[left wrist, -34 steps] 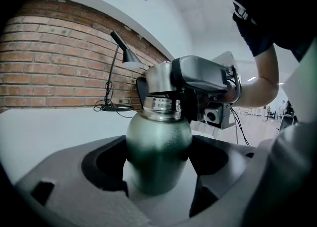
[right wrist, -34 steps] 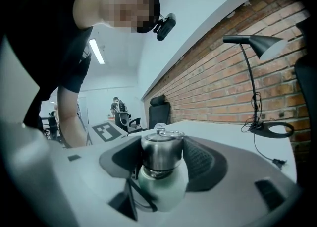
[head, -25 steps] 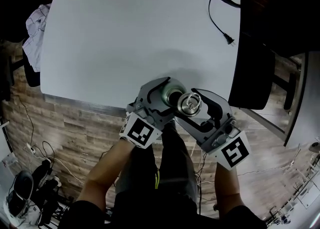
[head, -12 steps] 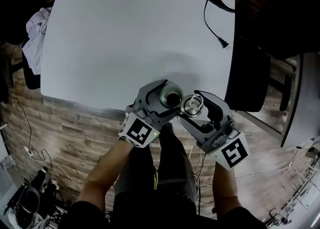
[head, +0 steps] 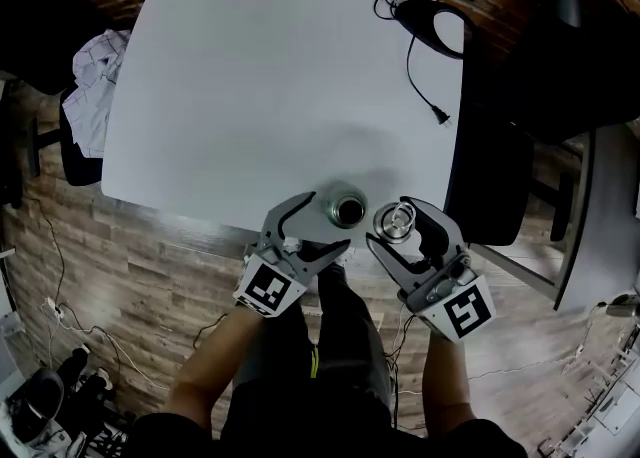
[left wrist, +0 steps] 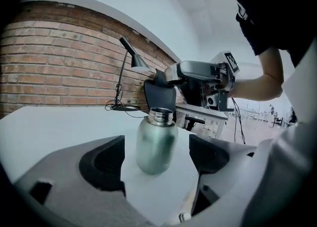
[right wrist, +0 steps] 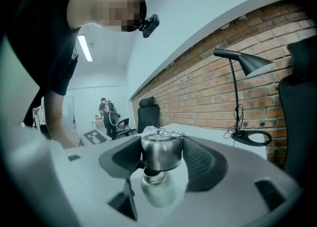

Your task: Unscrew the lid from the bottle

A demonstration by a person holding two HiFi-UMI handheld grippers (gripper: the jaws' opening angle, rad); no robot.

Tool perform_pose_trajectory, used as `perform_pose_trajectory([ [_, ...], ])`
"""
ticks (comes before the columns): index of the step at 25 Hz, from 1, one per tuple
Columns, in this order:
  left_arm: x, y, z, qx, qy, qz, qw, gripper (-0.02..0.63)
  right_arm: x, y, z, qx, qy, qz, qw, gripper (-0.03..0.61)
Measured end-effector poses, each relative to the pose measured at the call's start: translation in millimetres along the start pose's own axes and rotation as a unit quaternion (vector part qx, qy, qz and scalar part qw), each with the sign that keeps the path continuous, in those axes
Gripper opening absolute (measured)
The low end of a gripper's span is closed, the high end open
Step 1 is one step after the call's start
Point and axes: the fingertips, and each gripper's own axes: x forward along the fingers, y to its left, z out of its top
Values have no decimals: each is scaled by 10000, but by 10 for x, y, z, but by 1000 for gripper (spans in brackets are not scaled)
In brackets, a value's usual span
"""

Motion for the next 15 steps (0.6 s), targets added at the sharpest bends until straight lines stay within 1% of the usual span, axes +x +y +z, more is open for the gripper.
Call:
perform_pose_trajectory([
  [2, -160, -25, -53, -107, 140, 72, 9998, 383, -38, 11, 77, -3, 28, -81, 10000, 267],
  [5, -288, -25, -60, -126, 268, 136, 9995, 383, -104, -4, 217, -71, -50, -222, 9997, 267],
  [7, -333, -8, -13, -188, 275, 182, 9993, 383, -155, -27, 325, -187, -204, -319, 9991, 267],
  [11, -388, 8, 127, -371, 224, 249, 9987, 383, -267, -9, 431, -77, -24, -510, 9987, 267],
  [15, -412, 26, 327, -361, 122, 339, 9987, 382, -433, -78, 524, -238, -61, -825, 9963, 267],
])
